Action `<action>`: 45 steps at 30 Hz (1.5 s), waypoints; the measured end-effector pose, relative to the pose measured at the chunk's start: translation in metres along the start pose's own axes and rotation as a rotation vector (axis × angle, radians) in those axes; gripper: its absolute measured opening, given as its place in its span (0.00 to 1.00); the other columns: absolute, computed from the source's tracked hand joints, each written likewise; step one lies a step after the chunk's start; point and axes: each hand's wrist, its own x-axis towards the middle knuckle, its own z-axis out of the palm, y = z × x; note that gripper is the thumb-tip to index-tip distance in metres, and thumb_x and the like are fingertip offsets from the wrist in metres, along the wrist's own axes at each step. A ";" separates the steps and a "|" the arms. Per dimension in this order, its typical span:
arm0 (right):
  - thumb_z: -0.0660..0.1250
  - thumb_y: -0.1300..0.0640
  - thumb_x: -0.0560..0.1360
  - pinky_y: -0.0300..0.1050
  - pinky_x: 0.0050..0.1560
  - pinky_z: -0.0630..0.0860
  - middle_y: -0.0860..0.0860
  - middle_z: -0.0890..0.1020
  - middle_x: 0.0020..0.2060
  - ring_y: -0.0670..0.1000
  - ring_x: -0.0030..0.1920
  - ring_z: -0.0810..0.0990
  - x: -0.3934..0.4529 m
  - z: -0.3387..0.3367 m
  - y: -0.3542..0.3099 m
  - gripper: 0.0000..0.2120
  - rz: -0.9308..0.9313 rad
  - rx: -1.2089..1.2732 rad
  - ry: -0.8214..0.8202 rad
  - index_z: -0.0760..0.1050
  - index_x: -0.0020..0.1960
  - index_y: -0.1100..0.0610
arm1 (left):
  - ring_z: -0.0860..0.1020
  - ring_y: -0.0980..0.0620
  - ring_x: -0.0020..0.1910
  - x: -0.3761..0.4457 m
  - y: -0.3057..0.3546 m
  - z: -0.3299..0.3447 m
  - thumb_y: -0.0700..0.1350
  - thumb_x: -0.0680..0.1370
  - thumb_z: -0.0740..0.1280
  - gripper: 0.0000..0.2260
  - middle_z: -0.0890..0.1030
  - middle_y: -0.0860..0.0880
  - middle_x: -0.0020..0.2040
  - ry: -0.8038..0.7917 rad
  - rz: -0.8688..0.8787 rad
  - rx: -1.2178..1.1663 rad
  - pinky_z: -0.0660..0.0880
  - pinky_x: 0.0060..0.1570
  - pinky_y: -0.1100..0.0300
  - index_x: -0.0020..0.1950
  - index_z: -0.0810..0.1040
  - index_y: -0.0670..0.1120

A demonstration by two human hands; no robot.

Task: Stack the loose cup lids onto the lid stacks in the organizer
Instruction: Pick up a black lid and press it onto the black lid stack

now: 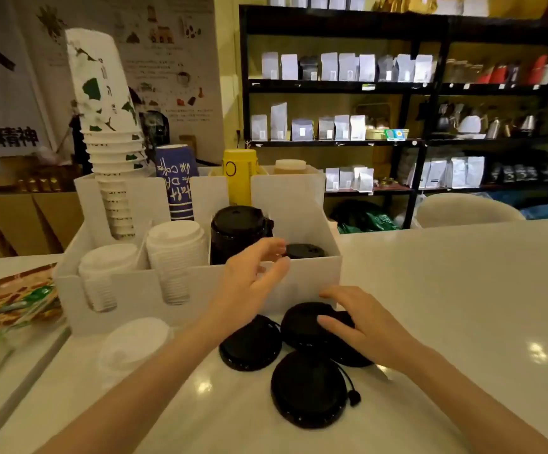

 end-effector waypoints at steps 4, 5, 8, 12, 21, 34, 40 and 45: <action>0.58 0.43 0.74 0.49 0.56 0.73 0.50 0.79 0.56 0.49 0.54 0.74 0.001 0.001 0.002 0.18 -0.011 0.011 -0.020 0.71 0.60 0.49 | 0.69 0.60 0.59 -0.016 -0.017 0.021 0.55 0.75 0.60 0.19 0.72 0.54 0.63 -0.318 -0.073 0.241 0.66 0.55 0.69 0.65 0.67 0.53; 0.58 0.44 0.75 0.49 0.55 0.73 0.50 0.80 0.55 0.49 0.53 0.75 0.001 0.001 0.003 0.17 -0.006 0.034 -0.020 0.71 0.59 0.49 | 0.68 0.59 0.61 -0.019 -0.022 0.025 0.57 0.74 0.60 0.21 0.71 0.53 0.65 -0.388 -0.085 0.301 0.65 0.58 0.66 0.66 0.66 0.53; 0.58 0.45 0.75 0.44 0.56 0.71 0.48 0.79 0.57 0.48 0.55 0.75 -0.002 0.002 0.003 0.17 -0.011 0.064 -0.009 0.70 0.62 0.47 | 0.68 0.56 0.64 -0.021 -0.031 0.031 0.60 0.72 0.62 0.26 0.69 0.52 0.67 -0.491 -0.112 0.392 0.66 0.63 0.60 0.67 0.64 0.53; 0.58 0.45 0.75 0.43 0.57 0.69 0.49 0.77 0.60 0.48 0.58 0.73 -0.003 0.003 0.002 0.19 0.031 0.091 -0.023 0.68 0.64 0.48 | 0.70 0.54 0.62 -0.023 -0.031 0.034 0.59 0.70 0.65 0.28 0.71 0.51 0.67 -0.507 -0.159 0.353 0.69 0.62 0.56 0.67 0.65 0.52; 0.58 0.50 0.76 0.38 0.55 0.68 0.51 0.78 0.58 0.48 0.57 0.74 0.002 -0.001 0.003 0.16 0.162 0.278 0.037 0.71 0.62 0.52 | 0.73 0.58 0.55 -0.013 -0.023 0.028 0.57 0.64 0.72 0.30 0.77 0.50 0.61 -0.296 -0.193 0.262 0.69 0.51 0.67 0.63 0.71 0.49; 0.51 0.55 0.79 0.34 0.50 0.72 0.46 0.80 0.46 0.42 0.51 0.77 0.066 -0.055 -0.049 0.15 0.058 0.760 0.351 0.76 0.54 0.51 | 0.80 0.55 0.49 0.035 0.026 -0.050 0.52 0.61 0.74 0.23 0.79 0.57 0.47 0.005 -0.141 -0.014 0.77 0.49 0.62 0.55 0.78 0.52; 0.52 0.56 0.78 0.37 0.55 0.71 0.51 0.81 0.49 0.47 0.54 0.76 0.100 -0.044 -0.074 0.16 0.007 0.832 0.472 0.78 0.50 0.53 | 0.78 0.54 0.54 0.045 0.009 -0.070 0.53 0.60 0.74 0.25 0.81 0.52 0.54 0.209 -0.101 -0.045 0.76 0.57 0.54 0.55 0.78 0.50; 0.50 0.53 0.79 0.14 0.40 0.62 0.34 0.74 0.46 0.21 0.42 0.69 0.117 -0.028 -0.080 0.15 -0.035 0.841 0.316 0.72 0.57 0.46 | 0.77 0.54 0.55 0.050 -0.014 -0.061 0.52 0.62 0.74 0.24 0.81 0.49 0.55 0.352 -0.126 -0.002 0.72 0.53 0.68 0.56 0.78 0.49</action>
